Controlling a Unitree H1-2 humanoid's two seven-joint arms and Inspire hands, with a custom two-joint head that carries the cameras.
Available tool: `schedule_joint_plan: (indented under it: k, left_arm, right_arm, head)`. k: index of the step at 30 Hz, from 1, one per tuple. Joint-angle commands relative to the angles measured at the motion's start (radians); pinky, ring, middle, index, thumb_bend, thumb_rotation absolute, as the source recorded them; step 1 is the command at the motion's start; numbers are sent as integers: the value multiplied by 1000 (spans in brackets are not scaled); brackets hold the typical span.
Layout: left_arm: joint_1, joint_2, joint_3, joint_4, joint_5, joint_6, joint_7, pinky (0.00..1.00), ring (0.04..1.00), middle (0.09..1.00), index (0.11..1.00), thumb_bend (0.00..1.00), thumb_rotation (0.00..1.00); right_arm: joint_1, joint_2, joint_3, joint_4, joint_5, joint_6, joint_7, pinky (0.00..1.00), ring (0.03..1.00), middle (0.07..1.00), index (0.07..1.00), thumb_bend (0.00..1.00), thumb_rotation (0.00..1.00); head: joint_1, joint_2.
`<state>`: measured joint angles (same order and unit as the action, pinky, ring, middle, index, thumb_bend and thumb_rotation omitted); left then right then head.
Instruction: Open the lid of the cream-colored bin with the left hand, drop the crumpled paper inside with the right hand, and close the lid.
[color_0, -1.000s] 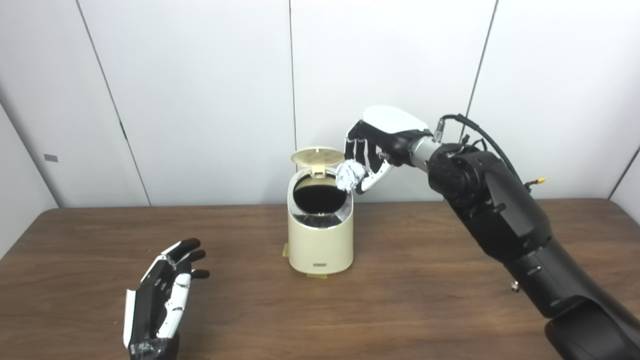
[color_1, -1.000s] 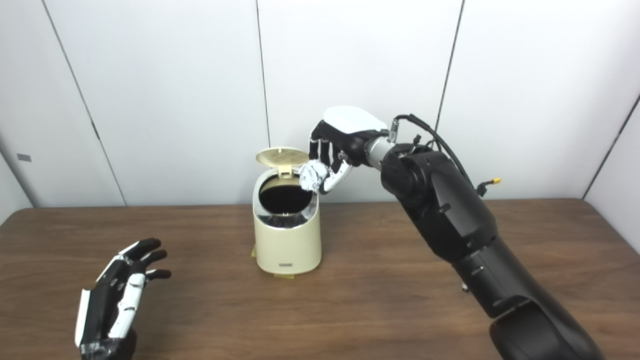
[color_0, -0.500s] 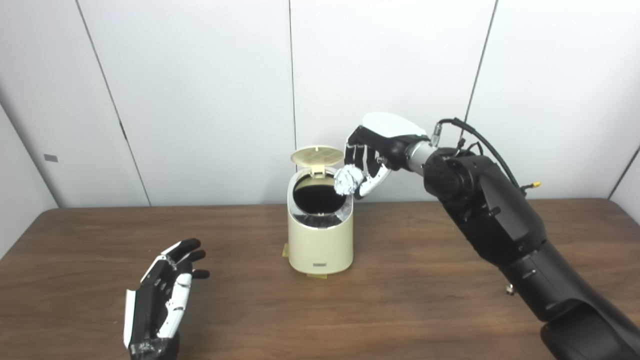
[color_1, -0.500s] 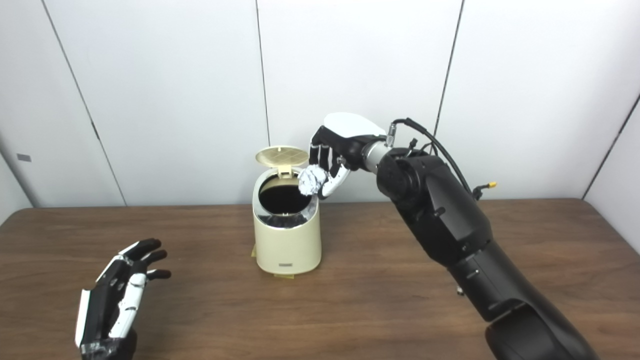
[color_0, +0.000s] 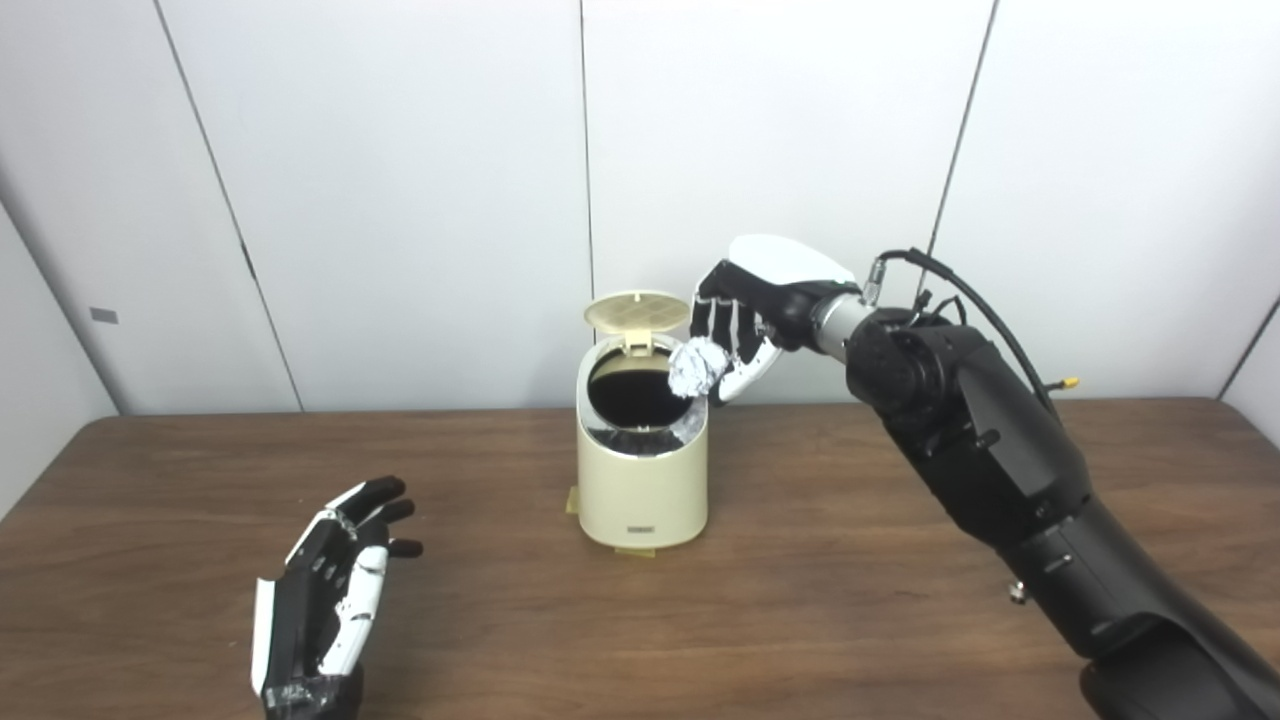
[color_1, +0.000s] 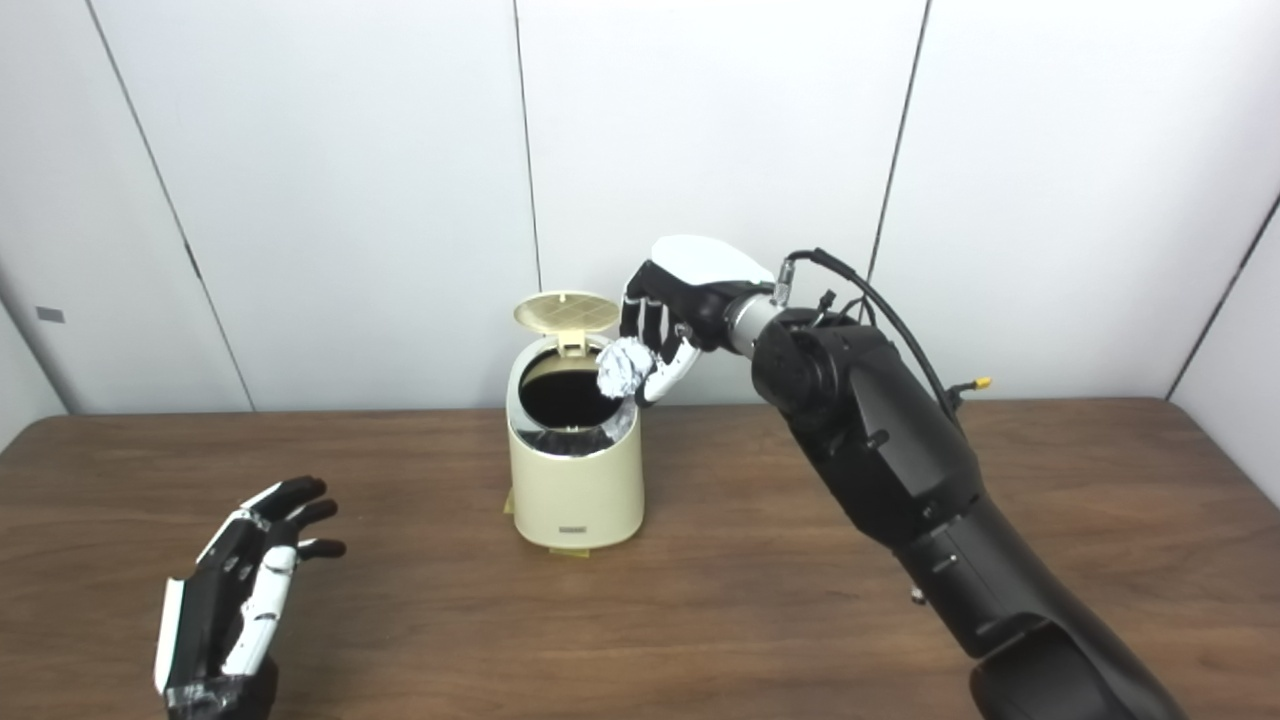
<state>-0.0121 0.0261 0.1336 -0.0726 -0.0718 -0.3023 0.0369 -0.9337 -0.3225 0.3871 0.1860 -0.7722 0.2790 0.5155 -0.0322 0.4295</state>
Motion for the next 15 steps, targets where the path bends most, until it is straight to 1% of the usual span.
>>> schedule_joint_plan:
  k: [1,4,5,7,10,15]
  left_arm:
    - [-27,-5,-5,-13,1,-34,4,578,737,764,735,409,507]
    - [-28,-2,-8,-9,-2,-42,-2,581,741,770,742,396,507]
    - [-28,-3,-8,-7,-6,-41,-3,582,743,775,745,394,511]
    - [-28,-3,-7,-7,-3,-39,-1,581,743,774,741,404,508]
    - [-28,-4,-6,-9,4,-35,3,572,740,775,741,400,521]
    - [-27,-1,-8,-7,-3,-37,-3,582,746,779,746,402,525]
  right_arm:
    - [-53,-6,-9,-19,-12,-2,-33,224,311,417,502,528,6]
    - [-55,-7,-8,-7,-11,-11,-41,255,331,427,505,527,10]
    - [-55,-7,-9,-5,-11,-10,-44,254,326,411,492,526,81]
    - [-54,-7,-11,4,-8,-19,-57,269,331,401,481,523,143]
    - [-52,-8,-12,11,-4,-32,-73,309,354,410,476,520,164]
    - [-53,-11,-11,17,2,-48,-88,305,345,399,475,517,171]
  head:
    - [-1,0]
    - [-1,0]
    - [-1,-1]
    - [-1,-1]
    - [-1,-1]
    - [-1,-1]
